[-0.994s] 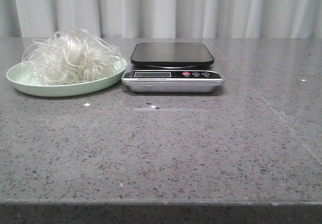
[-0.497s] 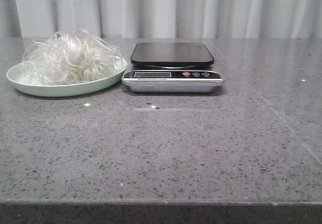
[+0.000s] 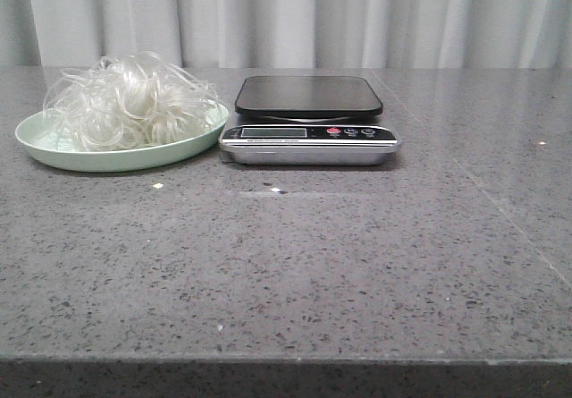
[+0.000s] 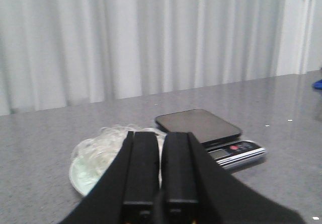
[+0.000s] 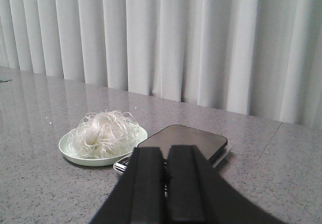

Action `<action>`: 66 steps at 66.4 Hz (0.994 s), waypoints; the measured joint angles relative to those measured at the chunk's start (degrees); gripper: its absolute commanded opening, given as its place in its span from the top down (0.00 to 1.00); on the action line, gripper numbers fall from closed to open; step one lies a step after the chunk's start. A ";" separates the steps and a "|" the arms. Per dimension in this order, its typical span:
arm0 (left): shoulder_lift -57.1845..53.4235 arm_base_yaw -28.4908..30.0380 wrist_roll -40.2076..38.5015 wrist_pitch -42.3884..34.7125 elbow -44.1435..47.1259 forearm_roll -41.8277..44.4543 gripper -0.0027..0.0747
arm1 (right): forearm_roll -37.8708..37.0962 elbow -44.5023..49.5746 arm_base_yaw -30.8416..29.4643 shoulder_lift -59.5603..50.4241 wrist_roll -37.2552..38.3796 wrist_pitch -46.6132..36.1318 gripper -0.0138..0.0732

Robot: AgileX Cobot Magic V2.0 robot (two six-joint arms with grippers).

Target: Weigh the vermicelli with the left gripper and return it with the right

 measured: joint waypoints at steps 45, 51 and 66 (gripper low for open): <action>-7.35 26.57 -3.97 -6.98 16.34 3.04 0.80 | -0.07 0.00 0.00 0.00 0.00 0.00 0.65; -7.35 27.56 -4.21 -6.89 16.34 3.68 0.80 | -0.07 0.00 0.00 0.00 0.00 0.00 0.65; -7.35 27.77 -8.23 -6.77 16.34 8.35 0.80 | -0.07 0.00 0.00 0.00 0.00 0.00 0.65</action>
